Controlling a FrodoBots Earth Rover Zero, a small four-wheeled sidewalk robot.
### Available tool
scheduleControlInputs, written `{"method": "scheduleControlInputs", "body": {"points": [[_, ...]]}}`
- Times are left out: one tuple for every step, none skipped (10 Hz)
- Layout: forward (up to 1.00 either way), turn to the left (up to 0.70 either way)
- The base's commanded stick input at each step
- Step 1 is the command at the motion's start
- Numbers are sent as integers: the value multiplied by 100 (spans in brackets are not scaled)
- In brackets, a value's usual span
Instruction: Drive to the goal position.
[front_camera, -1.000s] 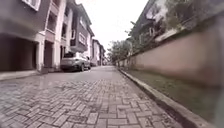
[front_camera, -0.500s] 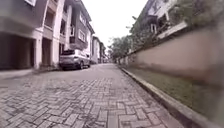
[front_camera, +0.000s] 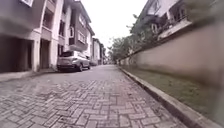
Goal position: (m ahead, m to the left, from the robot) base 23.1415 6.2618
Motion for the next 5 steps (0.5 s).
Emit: {"method": "scheduleControlInputs", "body": {"points": [[70,0],[70,0],[70,0],[70,0],[70,0]]}}
